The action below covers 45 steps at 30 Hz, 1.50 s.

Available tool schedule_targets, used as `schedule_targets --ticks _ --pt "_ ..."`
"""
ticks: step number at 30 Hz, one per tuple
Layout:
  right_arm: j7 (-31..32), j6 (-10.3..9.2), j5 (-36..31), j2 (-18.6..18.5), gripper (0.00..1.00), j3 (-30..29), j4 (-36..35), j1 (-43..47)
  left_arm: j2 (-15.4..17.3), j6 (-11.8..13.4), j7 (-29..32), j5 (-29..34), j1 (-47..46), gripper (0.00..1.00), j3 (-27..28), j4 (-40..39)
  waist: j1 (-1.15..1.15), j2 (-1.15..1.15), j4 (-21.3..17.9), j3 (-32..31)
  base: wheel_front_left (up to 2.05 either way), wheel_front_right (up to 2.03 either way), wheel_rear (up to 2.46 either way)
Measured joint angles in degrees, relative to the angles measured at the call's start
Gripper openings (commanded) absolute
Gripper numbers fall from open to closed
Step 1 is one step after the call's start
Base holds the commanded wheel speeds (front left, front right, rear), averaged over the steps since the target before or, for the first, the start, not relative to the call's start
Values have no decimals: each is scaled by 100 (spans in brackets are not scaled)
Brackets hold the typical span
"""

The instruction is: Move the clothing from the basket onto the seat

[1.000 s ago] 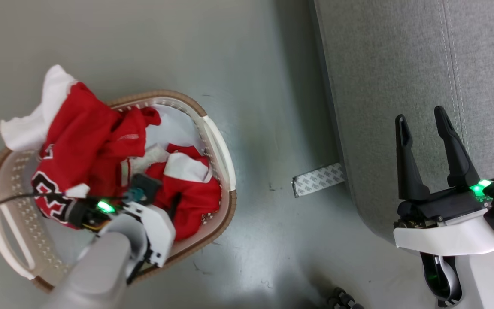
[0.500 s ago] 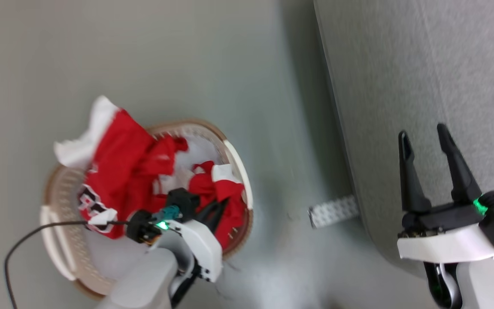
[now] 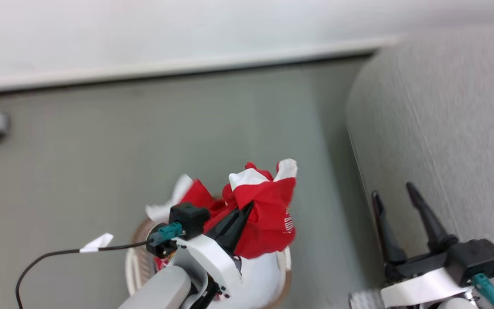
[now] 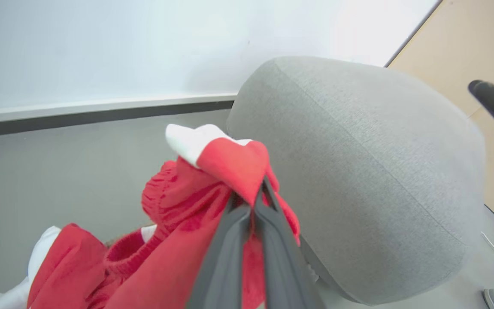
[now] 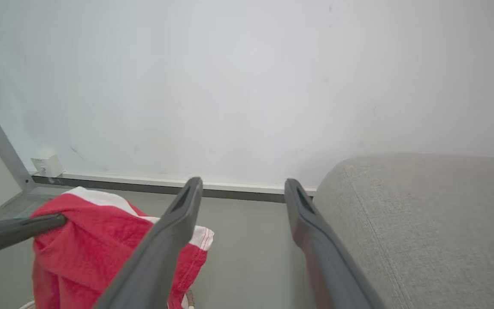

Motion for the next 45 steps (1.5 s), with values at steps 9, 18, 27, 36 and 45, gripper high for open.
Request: schedule_targets --ticks 9,18,27,36,45 --pt "0 0 -181 0 100 789 159 276 300 413 447 -182 306 0 155 -1380 -1 0 417 -1087 0 0 0" --pt "0 0 -132 -183 100 1786 166 351 647 860 912 -289 669 0 210 -2492 -1 0 599 -1738 0 0 0" --pt "0 0 -75 -197 100 2593 402 -44 687 1043 1191 -294 833 0 34 -3053 0 0 714 -1820 0 0 0" --pt "0 0 -755 -21 100 2430 1067 -400 519 1135 1341 -231 866 0 -245 -3352 0 0 760 -1839 0 0 0" --pt "1 0 -305 -8 0 2328 899 -528 481 1189 1381 -136 906 0 -379 -3429 0 0 731 -1856 0 0 0"
